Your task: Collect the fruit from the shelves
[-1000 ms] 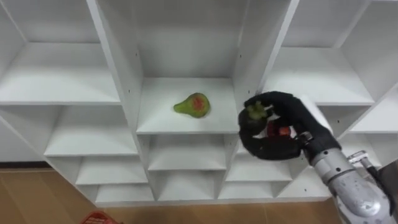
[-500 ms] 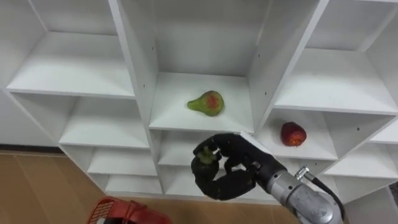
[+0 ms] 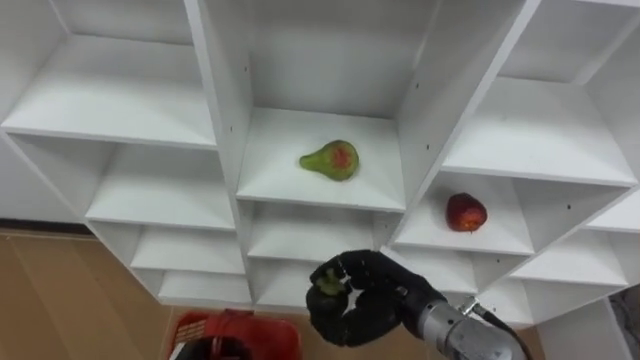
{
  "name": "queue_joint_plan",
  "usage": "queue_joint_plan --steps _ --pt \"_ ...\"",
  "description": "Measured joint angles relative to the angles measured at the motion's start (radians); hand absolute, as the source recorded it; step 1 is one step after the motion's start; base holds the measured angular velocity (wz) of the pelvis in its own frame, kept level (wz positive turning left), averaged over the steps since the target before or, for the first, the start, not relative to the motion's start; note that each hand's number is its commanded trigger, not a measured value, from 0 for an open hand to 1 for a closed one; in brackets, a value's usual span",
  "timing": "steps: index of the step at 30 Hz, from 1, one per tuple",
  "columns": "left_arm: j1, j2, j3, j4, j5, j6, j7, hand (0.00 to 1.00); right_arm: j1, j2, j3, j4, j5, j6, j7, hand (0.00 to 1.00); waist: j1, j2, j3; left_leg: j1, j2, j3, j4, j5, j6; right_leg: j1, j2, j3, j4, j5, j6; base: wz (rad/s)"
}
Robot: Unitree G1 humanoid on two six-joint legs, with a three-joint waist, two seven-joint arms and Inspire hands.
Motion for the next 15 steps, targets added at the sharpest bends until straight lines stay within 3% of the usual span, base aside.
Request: queue_joint_plan --steps 9,15 --pt "-0.052 -0.017 -0.005 -0.004 -0.007 0.005 -0.027 1.0 -0.08 0.032 0.04 0.252 -0.004 -0.004 -0.086 1.0 0.002 -0.007 -0.0021 -0.093 -0.002 -0.024 0.042 0.0 0.0 -0.071 -0.002 -0.029 0.012 0.002 -0.002 0.1" --pt "-0.072 -0.011 -0.066 -0.003 -0.048 0.003 -0.038 1.0 -0.145 0.031 0.053 0.4 -0.019 -0.005 -0.137 1.0 0.0 -0.004 0.0017 -0.12 -0.004 -0.039 0.057 0.0 0.0 -0.087 -0.004 -0.054 0.014 0.003 -0.002 0.07"
